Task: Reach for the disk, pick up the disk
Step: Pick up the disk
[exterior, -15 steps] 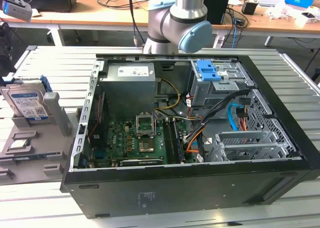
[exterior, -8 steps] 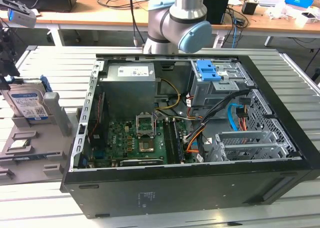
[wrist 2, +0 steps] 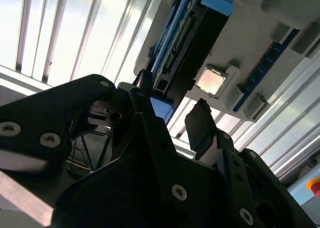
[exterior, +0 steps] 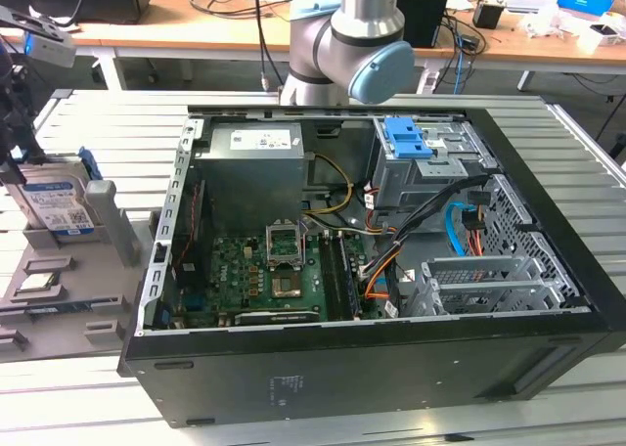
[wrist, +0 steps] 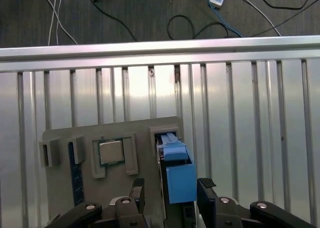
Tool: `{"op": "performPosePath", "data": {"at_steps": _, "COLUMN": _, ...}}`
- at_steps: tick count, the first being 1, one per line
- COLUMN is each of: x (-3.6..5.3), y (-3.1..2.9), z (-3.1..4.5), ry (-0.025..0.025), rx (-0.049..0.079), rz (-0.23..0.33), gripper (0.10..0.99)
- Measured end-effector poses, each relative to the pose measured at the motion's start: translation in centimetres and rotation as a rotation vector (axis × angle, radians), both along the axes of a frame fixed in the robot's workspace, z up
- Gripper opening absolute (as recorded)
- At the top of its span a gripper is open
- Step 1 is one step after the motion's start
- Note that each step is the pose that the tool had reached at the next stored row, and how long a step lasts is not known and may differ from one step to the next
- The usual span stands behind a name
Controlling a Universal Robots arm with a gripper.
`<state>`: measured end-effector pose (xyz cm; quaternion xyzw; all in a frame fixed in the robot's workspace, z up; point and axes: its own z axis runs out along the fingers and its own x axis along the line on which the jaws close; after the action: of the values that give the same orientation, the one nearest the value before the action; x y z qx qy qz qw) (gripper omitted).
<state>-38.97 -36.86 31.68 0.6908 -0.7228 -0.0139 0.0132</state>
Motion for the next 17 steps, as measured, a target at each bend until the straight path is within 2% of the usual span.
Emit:
{"op": "performPosePath", "data": {"at_steps": 5, "x": 0.0, "y": 0.0, "z": -0.6, "ry": 0.0, "rx": 0.0, "rz": 0.0, "gripper": 0.545}}
{"op": "performPosePath", "data": {"at_steps": 13, "x": 0.0, "y": 0.01, "z": -2.05, "ry": 0.0, "rx": 0.0, "rz": 0.005, "gripper": 0.545}}
{"op": "performPosePath", "data": {"at_steps": 17, "x": -0.05, "y": 0.14, "z": -2.48, "ry": 0.0002, "rx": 0.0, "rz": 0.053, "gripper": 0.545}}
